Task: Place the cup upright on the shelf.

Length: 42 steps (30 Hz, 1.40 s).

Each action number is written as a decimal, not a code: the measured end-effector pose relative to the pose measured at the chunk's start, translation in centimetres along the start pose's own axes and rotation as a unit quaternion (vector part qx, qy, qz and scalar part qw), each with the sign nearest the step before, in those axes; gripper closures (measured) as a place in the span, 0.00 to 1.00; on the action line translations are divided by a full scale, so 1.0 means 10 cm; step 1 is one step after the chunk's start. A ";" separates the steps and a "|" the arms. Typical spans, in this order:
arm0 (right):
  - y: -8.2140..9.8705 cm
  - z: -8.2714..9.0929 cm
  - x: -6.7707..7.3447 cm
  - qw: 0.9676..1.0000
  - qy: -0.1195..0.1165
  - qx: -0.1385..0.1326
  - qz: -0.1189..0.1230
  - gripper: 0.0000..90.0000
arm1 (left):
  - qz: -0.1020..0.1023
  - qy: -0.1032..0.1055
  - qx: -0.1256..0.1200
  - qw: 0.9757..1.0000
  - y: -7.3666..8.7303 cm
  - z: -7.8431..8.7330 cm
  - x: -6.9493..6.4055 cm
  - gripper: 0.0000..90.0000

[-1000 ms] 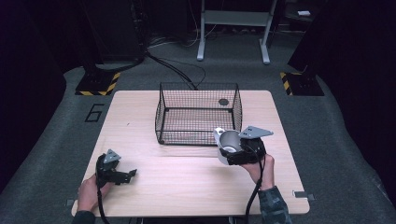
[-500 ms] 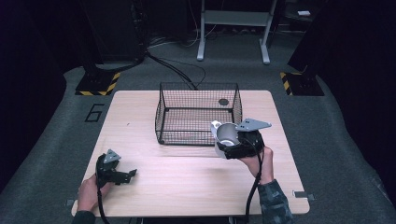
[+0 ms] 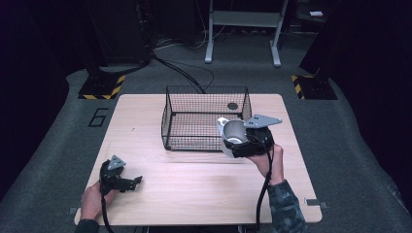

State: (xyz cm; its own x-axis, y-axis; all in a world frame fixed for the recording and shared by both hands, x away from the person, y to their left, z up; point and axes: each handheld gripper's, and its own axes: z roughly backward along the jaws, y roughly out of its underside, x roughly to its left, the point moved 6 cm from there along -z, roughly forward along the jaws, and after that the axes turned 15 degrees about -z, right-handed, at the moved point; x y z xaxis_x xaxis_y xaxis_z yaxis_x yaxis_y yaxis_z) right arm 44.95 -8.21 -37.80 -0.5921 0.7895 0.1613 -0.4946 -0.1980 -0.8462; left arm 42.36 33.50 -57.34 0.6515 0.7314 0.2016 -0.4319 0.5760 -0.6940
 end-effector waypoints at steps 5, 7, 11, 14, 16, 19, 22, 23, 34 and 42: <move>-0.08 -0.02 0.02 1.000 -0.006 -0.001 0.003 0.07 | 0.000 0.000 0.000 1.000 0.00 0.00 0.00 0.00; -0.11 -0.04 0.02 1.000 -0.007 0.000 -0.001 0.07 | 0.000 0.000 0.000 1.000 0.00 0.00 0.00 0.00; -0.18 -0.07 0.02 1.000 -0.011 -0.003 0.000 0.07 | -0.001 0.002 0.004 1.000 0.00 0.01 0.00 0.00; -0.21 -0.09 0.02 1.000 -0.015 -0.005 0.000 0.07 | -0.001 0.004 0.005 1.000 0.00 0.01 0.00 0.00; -0.24 -0.12 0.01 1.000 -0.017 -0.004 -0.004 0.07 | -0.001 0.002 0.003 1.000 0.00 0.01 0.00 0.00; -0.29 -0.18 0.00 1.000 -0.016 -0.001 -0.005 0.07 | 0.000 0.003 0.003 1.000 0.00 0.01 0.00 0.00; -0.35 -0.26 -0.01 1.000 -0.019 -0.001 -0.006 0.07 | 0.000 0.002 0.003 1.000 0.00 0.01 0.00 0.00; -0.36 -0.28 -0.02 1.000 -0.019 0.000 -0.010 0.07 | 0.001 0.000 0.001 1.000 0.00 0.00 0.00 0.00; -0.47 -0.48 -0.12 1.000 -0.017 0.004 -0.020 0.07 | 0.000 0.001 0.002 1.000 0.00 0.00 0.00 0.00; -0.49 -0.66 -0.19 0.999 -0.010 0.015 -0.027 0.07 | 0.000 0.005 0.006 1.000 0.00 0.01 0.00 0.00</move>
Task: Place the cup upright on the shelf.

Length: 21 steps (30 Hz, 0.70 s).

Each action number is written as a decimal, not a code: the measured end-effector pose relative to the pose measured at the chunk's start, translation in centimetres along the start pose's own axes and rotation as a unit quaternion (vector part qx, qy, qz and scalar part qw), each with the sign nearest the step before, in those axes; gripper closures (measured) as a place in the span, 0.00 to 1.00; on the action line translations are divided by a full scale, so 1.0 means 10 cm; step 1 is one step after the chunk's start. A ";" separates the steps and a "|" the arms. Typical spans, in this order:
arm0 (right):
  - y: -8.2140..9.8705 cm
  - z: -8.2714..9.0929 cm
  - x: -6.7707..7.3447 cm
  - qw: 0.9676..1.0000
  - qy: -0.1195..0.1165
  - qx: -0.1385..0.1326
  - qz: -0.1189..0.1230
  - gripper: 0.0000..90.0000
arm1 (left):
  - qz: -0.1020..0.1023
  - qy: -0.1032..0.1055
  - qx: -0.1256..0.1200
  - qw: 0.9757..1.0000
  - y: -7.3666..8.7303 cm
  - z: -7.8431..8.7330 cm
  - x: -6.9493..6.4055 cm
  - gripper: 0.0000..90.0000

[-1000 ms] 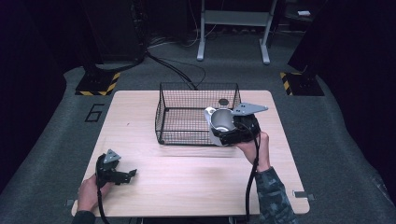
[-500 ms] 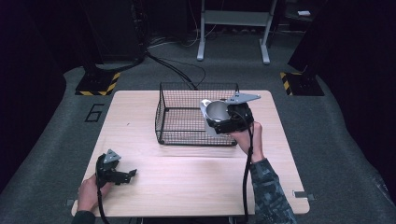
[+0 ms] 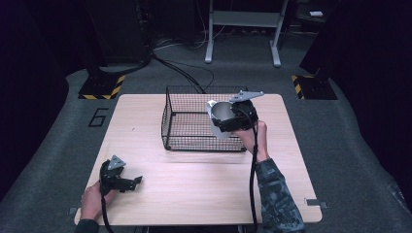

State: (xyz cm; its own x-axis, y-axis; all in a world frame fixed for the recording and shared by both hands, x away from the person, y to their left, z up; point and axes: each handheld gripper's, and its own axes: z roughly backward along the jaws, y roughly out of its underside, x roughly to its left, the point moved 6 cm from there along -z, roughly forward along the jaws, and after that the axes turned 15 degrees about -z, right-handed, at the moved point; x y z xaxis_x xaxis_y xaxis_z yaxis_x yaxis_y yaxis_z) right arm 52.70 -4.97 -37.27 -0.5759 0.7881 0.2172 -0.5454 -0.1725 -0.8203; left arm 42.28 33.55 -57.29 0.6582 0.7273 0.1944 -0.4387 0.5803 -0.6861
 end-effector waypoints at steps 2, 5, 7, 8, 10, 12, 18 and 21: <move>0.00 -0.04 -0.02 1.000 0.004 0.003 -0.003 0.07 | -0.001 -0.002 -0.001 1.000 0.00 0.00 0.00 0.00; -0.01 -0.08 -0.06 1.000 0.005 0.006 -0.013 0.07 | 0.000 -0.001 -0.001 1.000 0.00 0.00 0.00 0.00; -0.02 -0.13 -0.09 1.000 0.009 0.007 -0.014 0.07 | 0.000 -0.002 -0.001 1.000 0.00 0.00 0.00 0.00; -0.02 -0.15 -0.10 1.000 0.010 0.008 -0.018 0.07 | 0.000 -0.004 -0.003 1.000 0.00 -0.01 0.00 0.00; -0.03 -0.19 -0.13 1.000 0.009 0.010 -0.019 0.07 | 0.000 -0.004 -0.004 1.000 0.00 -0.01 0.00 0.00; -0.03 -0.24 -0.15 1.000 0.012 0.013 -0.022 0.07 | 0.000 -0.003 -0.002 1.000 0.00 0.00 0.00 0.00; -0.04 -0.38 -0.22 0.999 0.017 0.021 -0.034 0.07 | 0.001 -0.003 -0.003 1.000 0.00 -0.01 0.00 0.00; -0.04 -0.44 -0.24 0.999 0.019 0.025 -0.037 0.07 | 0.001 -0.003 -0.002 1.000 0.00 0.00 0.00 0.00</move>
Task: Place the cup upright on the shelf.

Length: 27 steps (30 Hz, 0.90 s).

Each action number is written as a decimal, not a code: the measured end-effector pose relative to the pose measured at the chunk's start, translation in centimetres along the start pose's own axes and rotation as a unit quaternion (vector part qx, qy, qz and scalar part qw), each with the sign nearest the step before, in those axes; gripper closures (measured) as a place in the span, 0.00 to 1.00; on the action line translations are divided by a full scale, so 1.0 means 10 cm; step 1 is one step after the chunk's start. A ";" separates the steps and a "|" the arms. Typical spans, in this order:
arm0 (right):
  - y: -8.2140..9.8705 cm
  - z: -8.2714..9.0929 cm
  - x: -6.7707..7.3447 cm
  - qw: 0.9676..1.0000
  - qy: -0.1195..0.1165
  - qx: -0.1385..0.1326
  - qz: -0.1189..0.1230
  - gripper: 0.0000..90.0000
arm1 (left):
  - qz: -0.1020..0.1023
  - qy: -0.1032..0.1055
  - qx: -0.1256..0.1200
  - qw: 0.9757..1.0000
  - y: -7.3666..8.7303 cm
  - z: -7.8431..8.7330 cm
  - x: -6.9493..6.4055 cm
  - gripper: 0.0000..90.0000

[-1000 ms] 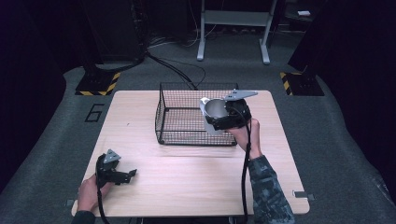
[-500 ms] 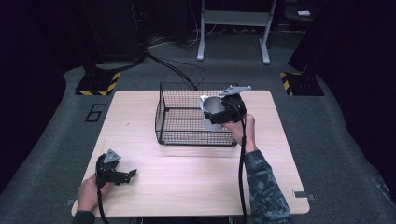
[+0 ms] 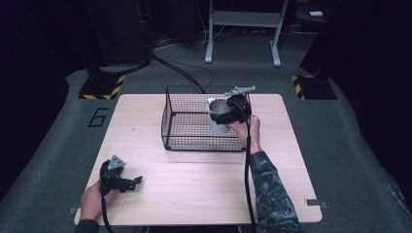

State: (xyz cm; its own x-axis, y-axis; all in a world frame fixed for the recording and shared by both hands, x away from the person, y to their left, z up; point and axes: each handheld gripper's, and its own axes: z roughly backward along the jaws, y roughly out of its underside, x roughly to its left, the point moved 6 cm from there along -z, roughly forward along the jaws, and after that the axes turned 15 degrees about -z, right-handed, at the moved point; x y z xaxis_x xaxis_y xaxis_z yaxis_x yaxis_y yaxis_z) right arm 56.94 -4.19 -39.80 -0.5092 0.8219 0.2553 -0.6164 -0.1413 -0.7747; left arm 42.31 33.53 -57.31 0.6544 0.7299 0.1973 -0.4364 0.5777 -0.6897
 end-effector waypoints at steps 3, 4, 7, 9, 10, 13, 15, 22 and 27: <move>0.00 -0.06 -0.02 1.000 0.001 0.003 -0.002 0.07 | 0.000 0.001 0.001 1.000 0.00 0.00 0.00 0.00; -0.01 -0.11 -0.03 1.000 0.002 0.006 -0.002 0.07 | 0.000 0.001 0.001 1.000 0.00 0.00 0.00 0.00; -0.01 -0.17 -0.04 1.000 0.003 0.013 -0.006 0.07 | 0.000 0.001 0.001 1.000 0.00 0.00 0.00 0.00; -0.01 -0.22 -0.04 1.000 0.003 0.016 -0.010 0.07 | 0.000 0.001 0.001 1.000 0.00 0.00 0.00 0.00; -0.01 -0.24 -0.05 1.000 0.002 0.017 -0.005 0.07 | 0.000 -0.001 -0.001 1.000 0.00 0.00 0.00 0.00; 0.00 -0.28 -0.05 1.000 0.004 0.021 -0.009 0.07 | 0.000 0.002 0.002 1.000 0.00 0.00 0.00 0.00; 0.01 -0.31 -0.05 0.999 0.004 0.028 -0.017 0.07 | 0.000 -0.001 0.000 1.000 0.00 0.00 0.00 0.00; 0.03 -0.43 -0.11 0.999 0.004 0.037 -0.019 0.07 | -0.001 0.000 0.000 1.000 0.00 0.00 0.00 0.00; 0.05 -0.48 -0.14 0.999 0.005 0.044 -0.022 0.07 | 0.003 0.000 -0.001 1.000 0.00 0.00 0.00 0.00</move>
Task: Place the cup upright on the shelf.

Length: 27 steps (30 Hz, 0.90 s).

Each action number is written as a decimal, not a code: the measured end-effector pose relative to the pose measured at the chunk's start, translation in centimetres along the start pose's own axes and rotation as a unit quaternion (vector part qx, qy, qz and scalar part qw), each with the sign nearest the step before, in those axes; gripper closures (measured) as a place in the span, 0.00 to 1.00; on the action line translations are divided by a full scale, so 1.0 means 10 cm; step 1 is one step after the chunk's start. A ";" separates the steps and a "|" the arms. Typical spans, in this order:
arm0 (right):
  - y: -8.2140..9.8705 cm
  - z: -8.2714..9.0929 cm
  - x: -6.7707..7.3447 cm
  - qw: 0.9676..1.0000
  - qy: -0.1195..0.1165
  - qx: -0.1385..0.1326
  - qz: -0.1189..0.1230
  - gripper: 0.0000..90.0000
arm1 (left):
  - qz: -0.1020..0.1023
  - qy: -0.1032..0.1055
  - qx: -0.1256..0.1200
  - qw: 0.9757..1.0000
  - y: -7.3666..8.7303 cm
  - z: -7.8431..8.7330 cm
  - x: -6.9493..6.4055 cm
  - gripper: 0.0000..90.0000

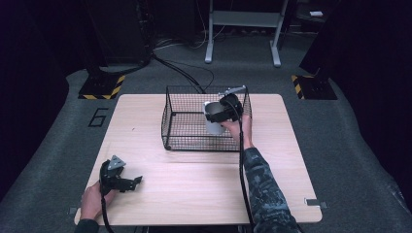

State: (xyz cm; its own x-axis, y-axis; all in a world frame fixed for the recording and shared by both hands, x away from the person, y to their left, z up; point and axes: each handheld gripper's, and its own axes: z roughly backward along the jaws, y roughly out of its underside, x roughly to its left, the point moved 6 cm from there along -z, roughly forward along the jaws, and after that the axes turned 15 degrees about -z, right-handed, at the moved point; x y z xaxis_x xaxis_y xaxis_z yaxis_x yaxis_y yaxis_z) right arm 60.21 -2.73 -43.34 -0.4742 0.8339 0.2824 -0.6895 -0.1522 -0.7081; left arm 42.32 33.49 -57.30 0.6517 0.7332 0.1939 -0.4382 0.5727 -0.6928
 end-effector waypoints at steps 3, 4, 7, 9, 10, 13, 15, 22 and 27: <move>0.02 -0.06 -0.02 1.000 0.001 0.008 -0.009 0.07 | 0.001 -0.001 -0.001 1.000 0.00 0.00 0.00 0.00; 0.02 -0.06 -0.02 1.000 0.001 0.008 -0.009 0.07 | 0.001 -0.003 -0.003 1.000 0.00 -0.01 0.00 0.00; 0.05 -0.10 -0.03 1.000 0.000 0.020 -0.011 0.07 | -0.003 -0.001 0.001 1.000 0.00 0.00 0.00 0.00; 0.05 -0.12 -0.04 1.000 -0.002 0.019 -0.008 0.07 | -0.003 -0.001 0.000 1.000 0.00 0.00 0.00 0.00; 0.06 -0.12 -0.03 1.000 -0.003 0.022 -0.016 0.07 | -0.003 -0.001 0.000 1.000 0.00 0.00 0.00 0.00; 0.07 -0.14 -0.03 1.000 -0.002 0.024 -0.014 0.07 | -0.003 -0.002 0.000 1.000 0.00 0.00 0.00 0.00; 0.07 -0.14 -0.03 1.000 -0.002 0.025 -0.016 0.07 | -0.003 0.000 0.002 1.000 0.00 0.00 0.00 0.00; 0.08 -0.19 -0.03 0.999 0.000 0.030 -0.012 0.07 | -0.003 -0.001 0.001 1.000 0.00 0.00 0.00 0.00; 0.09 -0.22 -0.04 0.999 0.001 0.037 -0.015 0.07 | -0.002 -0.001 0.000 1.000 0.00 0.00 0.00 0.00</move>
State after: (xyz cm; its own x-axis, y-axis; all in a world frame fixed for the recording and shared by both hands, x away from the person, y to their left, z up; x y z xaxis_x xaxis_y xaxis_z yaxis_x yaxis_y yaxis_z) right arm 60.96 -2.01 -45.57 -0.4514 0.8399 0.3013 -0.7422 -0.1659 -0.6493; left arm 42.32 33.52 -57.31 0.6525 0.7316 0.1976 -0.4363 0.5759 -0.6914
